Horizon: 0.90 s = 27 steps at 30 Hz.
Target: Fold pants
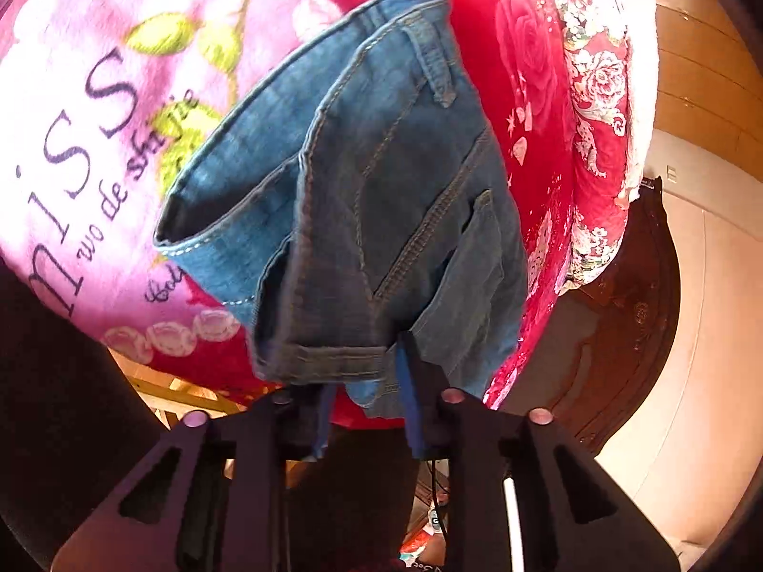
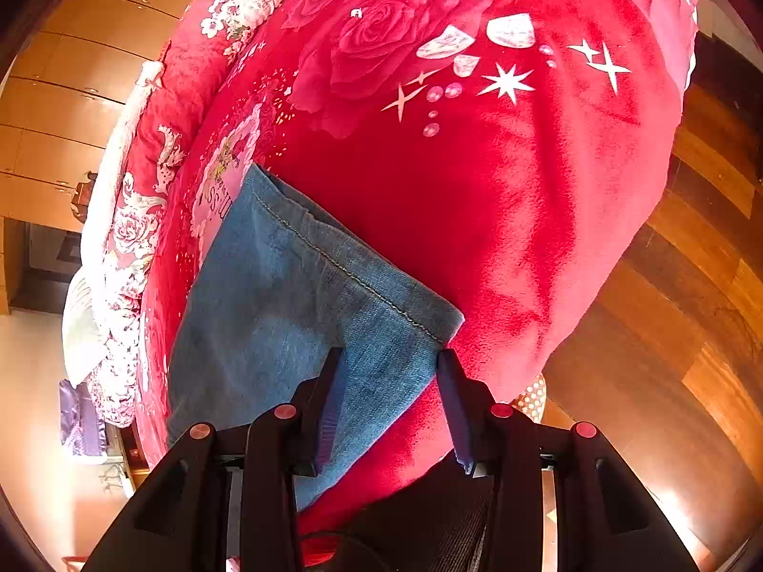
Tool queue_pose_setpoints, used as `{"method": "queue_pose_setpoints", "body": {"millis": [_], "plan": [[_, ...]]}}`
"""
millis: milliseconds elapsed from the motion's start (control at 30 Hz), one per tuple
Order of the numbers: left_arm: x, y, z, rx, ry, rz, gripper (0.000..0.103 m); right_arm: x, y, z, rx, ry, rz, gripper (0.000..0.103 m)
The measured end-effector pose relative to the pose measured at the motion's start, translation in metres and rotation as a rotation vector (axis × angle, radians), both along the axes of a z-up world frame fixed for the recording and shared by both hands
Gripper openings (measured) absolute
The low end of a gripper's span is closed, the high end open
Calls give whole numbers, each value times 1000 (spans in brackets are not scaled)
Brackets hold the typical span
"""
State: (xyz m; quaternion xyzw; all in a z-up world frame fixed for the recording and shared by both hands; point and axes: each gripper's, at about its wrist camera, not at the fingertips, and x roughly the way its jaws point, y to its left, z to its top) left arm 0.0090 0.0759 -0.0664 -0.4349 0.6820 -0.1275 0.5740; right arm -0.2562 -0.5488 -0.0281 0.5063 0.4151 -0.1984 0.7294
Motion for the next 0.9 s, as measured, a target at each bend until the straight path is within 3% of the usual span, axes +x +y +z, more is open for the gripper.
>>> {"method": "queue_pose_setpoints", "body": {"millis": [33,100,133,233,367,433,467,533,567,633,700,833,900], "plan": [[4,-4,4,38,-19,-29,12,3,1,0,-1,-13,15,36],[12,-9,8,60,-26,-52,11,11,1,-1,15,-26,43,10],[16,-12,13,61,-36,-62,10,14,0,1,23,-41,48,8],[25,-17,47,100,-171,-95,9,20,3,26,64,-182,49,8],[23,-14,68,255,-306,-177,9,18,14,41,87,-263,58,8],[21,-12,45,317,-266,-210,9,16,16,26,92,-223,49,8],[21,-11,24,319,-197,-218,9,14,16,14,84,-174,40,8],[13,-2,-16,254,-49,-190,9,6,13,-14,117,-97,6,8],[9,4,-24,214,-20,-163,9,0,12,-24,145,-84,-23,8],[6,11,-23,178,-18,-140,10,-7,11,-28,157,-86,-41,16],[7,12,-13,184,-41,-177,12,-7,8,-20,133,-65,-33,28],[7,9,17,198,-123,-323,17,-12,-9,20,-9,-68,-90,28],[8,17,32,221,-165,-339,17,-12,-17,40,-72,-95,-102,31]]}}
